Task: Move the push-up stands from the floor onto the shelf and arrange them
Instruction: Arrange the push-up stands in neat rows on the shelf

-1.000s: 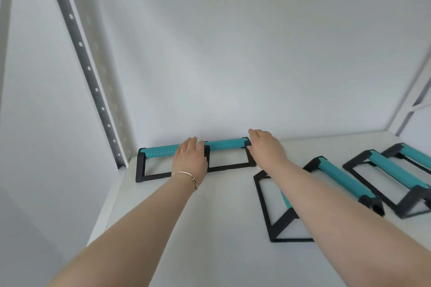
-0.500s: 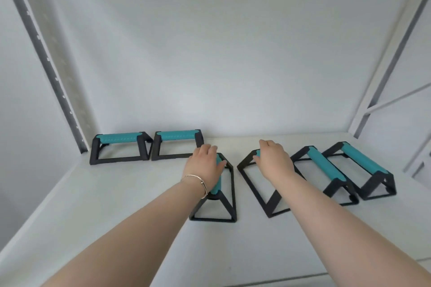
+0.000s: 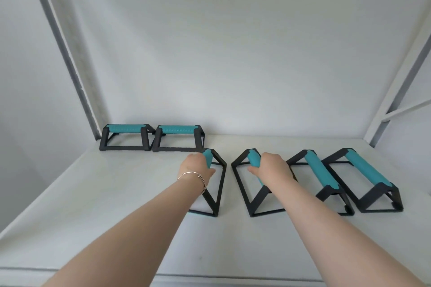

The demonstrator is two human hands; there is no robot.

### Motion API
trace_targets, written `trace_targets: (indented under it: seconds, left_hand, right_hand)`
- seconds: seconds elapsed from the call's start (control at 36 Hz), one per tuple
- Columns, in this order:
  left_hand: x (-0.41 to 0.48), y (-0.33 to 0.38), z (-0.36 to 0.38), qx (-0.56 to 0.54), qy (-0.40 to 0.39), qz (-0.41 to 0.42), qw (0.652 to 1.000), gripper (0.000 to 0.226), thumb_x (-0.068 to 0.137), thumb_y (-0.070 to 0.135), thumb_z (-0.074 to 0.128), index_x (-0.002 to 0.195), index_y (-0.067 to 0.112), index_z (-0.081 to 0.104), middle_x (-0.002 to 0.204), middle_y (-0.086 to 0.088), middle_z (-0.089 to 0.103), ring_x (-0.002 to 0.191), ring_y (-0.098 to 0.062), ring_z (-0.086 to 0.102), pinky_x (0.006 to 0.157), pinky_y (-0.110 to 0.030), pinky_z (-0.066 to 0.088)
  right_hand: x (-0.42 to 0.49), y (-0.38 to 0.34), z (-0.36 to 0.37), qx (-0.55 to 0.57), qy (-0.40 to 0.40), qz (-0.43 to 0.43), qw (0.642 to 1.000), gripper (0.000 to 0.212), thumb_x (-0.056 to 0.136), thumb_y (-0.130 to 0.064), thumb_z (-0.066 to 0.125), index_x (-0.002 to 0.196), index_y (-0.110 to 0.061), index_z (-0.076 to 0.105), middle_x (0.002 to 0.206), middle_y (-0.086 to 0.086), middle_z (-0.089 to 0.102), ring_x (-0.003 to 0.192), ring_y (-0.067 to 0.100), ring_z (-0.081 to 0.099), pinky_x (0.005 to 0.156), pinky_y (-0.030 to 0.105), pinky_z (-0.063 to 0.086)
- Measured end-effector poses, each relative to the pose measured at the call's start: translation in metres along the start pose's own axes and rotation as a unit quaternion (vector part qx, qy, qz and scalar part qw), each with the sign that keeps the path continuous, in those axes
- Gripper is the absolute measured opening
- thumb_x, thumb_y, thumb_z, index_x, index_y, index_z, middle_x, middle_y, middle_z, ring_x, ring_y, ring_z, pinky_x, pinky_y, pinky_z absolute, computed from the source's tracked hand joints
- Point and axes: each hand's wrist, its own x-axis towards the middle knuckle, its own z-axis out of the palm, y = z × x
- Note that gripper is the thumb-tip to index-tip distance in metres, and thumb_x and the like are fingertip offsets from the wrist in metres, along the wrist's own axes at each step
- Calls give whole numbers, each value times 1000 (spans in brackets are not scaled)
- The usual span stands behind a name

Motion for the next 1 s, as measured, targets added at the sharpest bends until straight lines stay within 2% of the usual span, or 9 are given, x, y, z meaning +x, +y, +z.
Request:
trace_targets:
  seconds: [0.08, 0.19, 0.28, 0.39, 0.47, 0.58, 0.69, 0.83, 1.0]
  left_hand:
    - [-1, -2, -2, -12, 3, -7, 1000, 35, 87, 38, 63, 106, 8, 59, 101, -9, 64, 80, -21, 55, 67, -27, 45]
    - [-4, -11, -3, -24, 23, 15, 999, 29, 85, 34, 64, 104, 13, 61, 96, -6, 64, 86, -23, 60, 69, -29, 47]
    - [-5, -23, -8, -31, 33, 33, 998, 22, 84, 33, 64, 98, 16, 62, 87, -2, 60, 78, -21, 55, 64, -28, 42]
    - [-4, -45, -20, -30, 30, 58, 997, 14, 83, 28, 65, 95, 20, 65, 85, 0, 62, 78, -21, 57, 64, -26, 40]
    - [-2, -64, -32, -3, 19, 84, 996, 19, 84, 29, 65, 102, 24, 66, 86, 2, 63, 82, -20, 58, 65, -27, 42]
    - [3, -94, -52, 20, 13, 96, 995, 27, 86, 26, 64, 114, 26, 66, 96, 1, 66, 86, -18, 57, 72, -28, 48]
    - [13, -126, -73, 13, 5, 81, 997, 35, 88, 23, 64, 122, 30, 63, 103, 1, 66, 89, -17, 57, 78, -27, 48]
    - [34, -171, -92, 14, -18, 73, 997, 42, 88, 22, 64, 128, 35, 58, 109, 6, 65, 91, -14, 56, 78, -24, 46]
    - [60, -222, -103, 14, -50, 85, 995, 45, 86, 21, 66, 127, 38, 58, 119, 8, 64, 103, -13, 56, 92, -23, 43]
  right_hand:
    - [4, -1, 1, 4, 3, 0, 1000, 32, 86, -40, 62, 87, -12, 47, 66, -2, 43, 72, 26, 54, 60, 30, 38]
    - [6, -3, -4, -3, -6, -4, 1000, 30, 85, -38, 63, 86, -12, 48, 69, 0, 48, 72, 26, 55, 57, 30, 36]
    - [7, -3, -7, -5, -17, -18, 1000, 30, 83, -39, 65, 88, -12, 52, 79, 3, 56, 75, 26, 57, 54, 29, 35]
    - [11, -5, -9, -11, -37, -48, 998, 33, 80, -38, 66, 99, -11, 62, 90, 5, 64, 82, 25, 62, 62, 31, 44]
    - [12, -11, -11, -3, -57, -75, 996, 35, 79, -38, 69, 106, -16, 64, 100, 4, 66, 90, 23, 62, 75, 33, 50]
    - [17, -31, -13, -17, -80, -118, 990, 40, 80, -37, 71, 114, -19, 64, 111, 3, 65, 98, 21, 60, 82, 32, 49]
    - [22, -61, -20, -31, -104, -168, 980, 40, 81, -34, 70, 119, -19, 65, 117, 2, 65, 103, 20, 60, 86, 29, 48]
    - [31, -100, -16, -14, -132, -208, 969, 40, 82, -30, 72, 120, -23, 65, 119, -1, 66, 106, 17, 60, 92, 30, 48]
    - [42, -139, 1, -5, -141, -222, 965, 41, 82, -29, 72, 122, -24, 64, 118, -2, 66, 105, 16, 60, 90, 27, 46]
